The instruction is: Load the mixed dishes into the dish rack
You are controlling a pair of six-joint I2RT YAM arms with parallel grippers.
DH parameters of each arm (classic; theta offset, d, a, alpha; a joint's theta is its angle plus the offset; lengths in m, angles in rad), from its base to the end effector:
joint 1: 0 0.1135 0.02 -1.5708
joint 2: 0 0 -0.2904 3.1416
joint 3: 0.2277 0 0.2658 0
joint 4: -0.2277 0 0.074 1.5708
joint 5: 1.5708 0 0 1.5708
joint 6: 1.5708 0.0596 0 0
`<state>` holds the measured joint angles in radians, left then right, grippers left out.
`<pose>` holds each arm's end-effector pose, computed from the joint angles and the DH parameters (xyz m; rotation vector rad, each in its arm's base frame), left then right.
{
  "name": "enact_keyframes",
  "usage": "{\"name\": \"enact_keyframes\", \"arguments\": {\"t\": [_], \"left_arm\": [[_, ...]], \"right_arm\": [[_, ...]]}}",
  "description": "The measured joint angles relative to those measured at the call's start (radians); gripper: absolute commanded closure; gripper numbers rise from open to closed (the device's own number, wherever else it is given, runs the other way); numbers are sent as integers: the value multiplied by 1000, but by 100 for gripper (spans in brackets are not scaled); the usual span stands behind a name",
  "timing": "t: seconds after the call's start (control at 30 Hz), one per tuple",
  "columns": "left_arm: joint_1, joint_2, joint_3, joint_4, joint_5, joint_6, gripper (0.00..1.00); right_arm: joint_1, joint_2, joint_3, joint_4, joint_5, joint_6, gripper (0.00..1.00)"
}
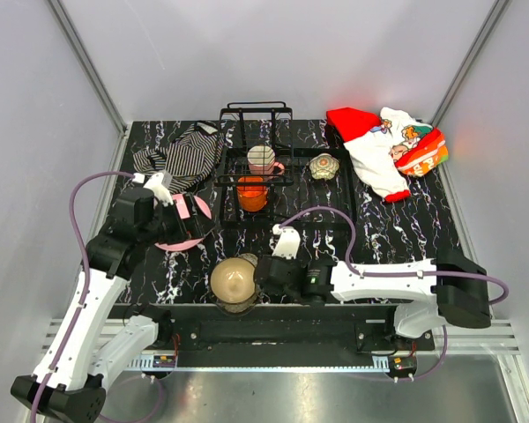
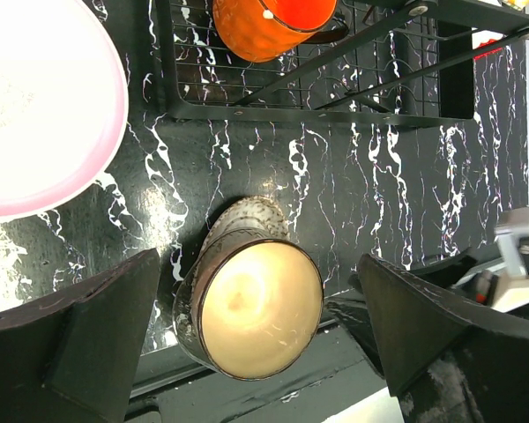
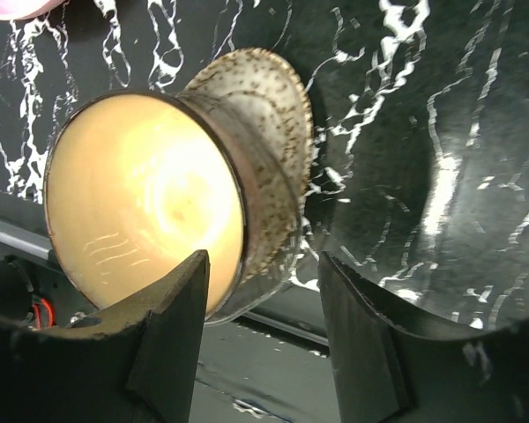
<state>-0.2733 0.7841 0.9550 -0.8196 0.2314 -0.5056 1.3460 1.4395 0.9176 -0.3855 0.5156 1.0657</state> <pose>0.1548 -0.0576 0.3420 -0.1336 2.2828 -0.6760 0.0986 0.2994 0.2252 -0.1186 2.3893 0.5423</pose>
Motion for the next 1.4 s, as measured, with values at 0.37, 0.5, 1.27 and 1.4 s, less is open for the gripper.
{"name": "enact_keyframes", "arguments": {"t": [0.37, 0.5, 1.27, 1.4], "left_arm": [[0, -10, 0, -3, -4, 0, 1], [0, -10, 0, -3, -5, 0, 1], [0, -19, 0, -3, -11, 1, 1], [0, -19, 0, -4, -13, 4, 1]], "right_arm": [[2, 69, 8, 87, -48, 29, 56], [2, 114, 9, 106, -68, 32, 64], [6, 115, -14, 100, -79, -31, 100], [6, -85, -87, 43, -27, -37, 100]]}}
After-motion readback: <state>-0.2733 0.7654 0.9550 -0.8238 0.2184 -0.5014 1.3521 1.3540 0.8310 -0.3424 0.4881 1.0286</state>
